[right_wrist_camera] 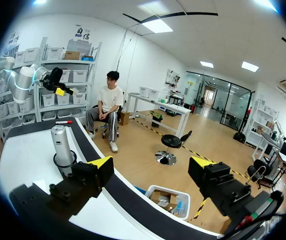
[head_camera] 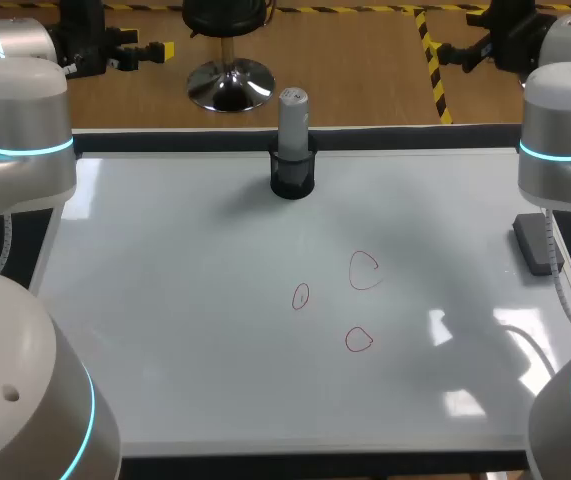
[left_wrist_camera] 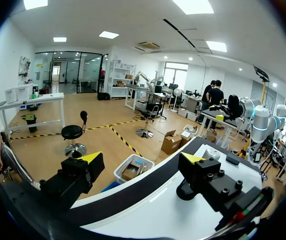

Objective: Pick up the inspection probe, press it on each red-marked spot on the whiteboard one by one, put down the probe, pick up the eraser, and wipe off all the red marks.

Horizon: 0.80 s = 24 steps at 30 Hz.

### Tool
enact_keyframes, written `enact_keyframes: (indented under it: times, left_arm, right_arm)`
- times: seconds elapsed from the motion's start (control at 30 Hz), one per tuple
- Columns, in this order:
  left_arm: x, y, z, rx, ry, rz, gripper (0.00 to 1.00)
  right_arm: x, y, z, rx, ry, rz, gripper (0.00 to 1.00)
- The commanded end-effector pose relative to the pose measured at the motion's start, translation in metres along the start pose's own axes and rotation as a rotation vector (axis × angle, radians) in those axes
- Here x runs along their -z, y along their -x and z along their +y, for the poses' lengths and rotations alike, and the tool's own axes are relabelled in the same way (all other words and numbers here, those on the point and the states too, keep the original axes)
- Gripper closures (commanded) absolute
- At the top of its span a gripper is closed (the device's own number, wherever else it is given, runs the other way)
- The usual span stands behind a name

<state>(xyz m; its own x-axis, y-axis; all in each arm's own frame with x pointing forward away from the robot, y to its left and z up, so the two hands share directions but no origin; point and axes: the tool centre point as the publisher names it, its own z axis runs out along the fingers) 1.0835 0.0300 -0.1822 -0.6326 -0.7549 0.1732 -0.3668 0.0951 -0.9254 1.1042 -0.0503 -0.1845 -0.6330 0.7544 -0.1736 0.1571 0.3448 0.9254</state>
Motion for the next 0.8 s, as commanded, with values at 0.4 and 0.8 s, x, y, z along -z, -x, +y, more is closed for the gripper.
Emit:
enact_keyframes:
  times: [0.4, 0.8]
  left_arm:
    - [-0.003, -0.009, 0.002, -0.057, 0.028, 0.06, 0.0]
    - [-0.007, -0.024, 0.005, -0.114, 0.015, 0.189, 0.0]
  right_arm:
    - [0.0, 0.0, 0.0, 0.0, 0.0, 0.0, 0.0]
    - [0.0, 0.0, 0.0, 0.0, 0.0, 0.0, 0.0]
